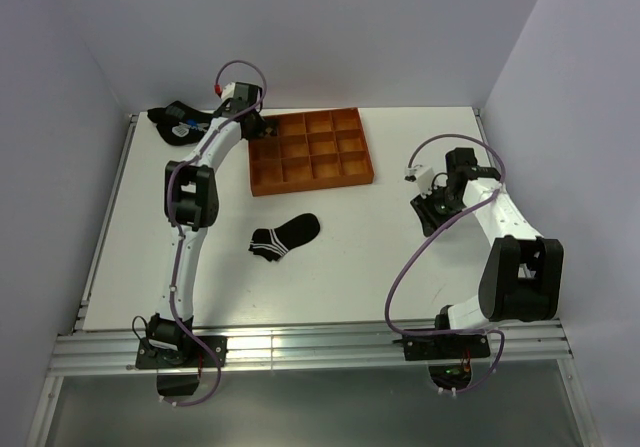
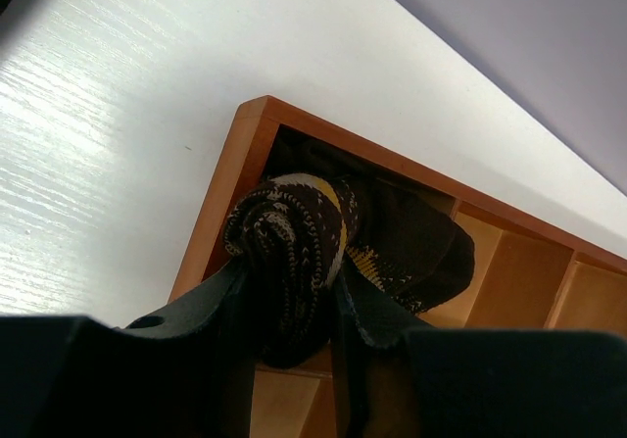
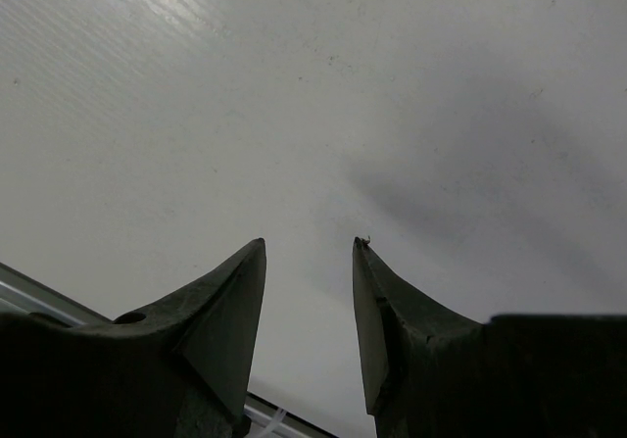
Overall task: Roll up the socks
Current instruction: Place the sock in the storage box.
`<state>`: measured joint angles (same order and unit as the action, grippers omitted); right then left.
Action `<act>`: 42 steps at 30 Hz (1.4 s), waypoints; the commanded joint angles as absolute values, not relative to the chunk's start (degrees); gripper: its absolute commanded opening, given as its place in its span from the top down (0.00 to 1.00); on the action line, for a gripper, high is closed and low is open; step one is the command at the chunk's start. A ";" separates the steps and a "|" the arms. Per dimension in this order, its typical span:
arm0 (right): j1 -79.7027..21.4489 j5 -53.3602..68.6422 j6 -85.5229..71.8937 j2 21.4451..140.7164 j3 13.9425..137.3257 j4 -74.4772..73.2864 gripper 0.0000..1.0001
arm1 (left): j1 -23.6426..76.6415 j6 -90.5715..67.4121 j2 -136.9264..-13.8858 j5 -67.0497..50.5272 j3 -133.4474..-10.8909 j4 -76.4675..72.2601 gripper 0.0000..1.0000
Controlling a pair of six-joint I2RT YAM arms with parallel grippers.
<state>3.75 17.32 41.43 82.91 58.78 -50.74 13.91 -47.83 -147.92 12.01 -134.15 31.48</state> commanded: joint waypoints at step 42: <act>4.04 15.82 41.31 82.71 60.64 -52.03 0.53 | 14.94 -45.00 -143.62 15.29 -127.18 34.37 0.45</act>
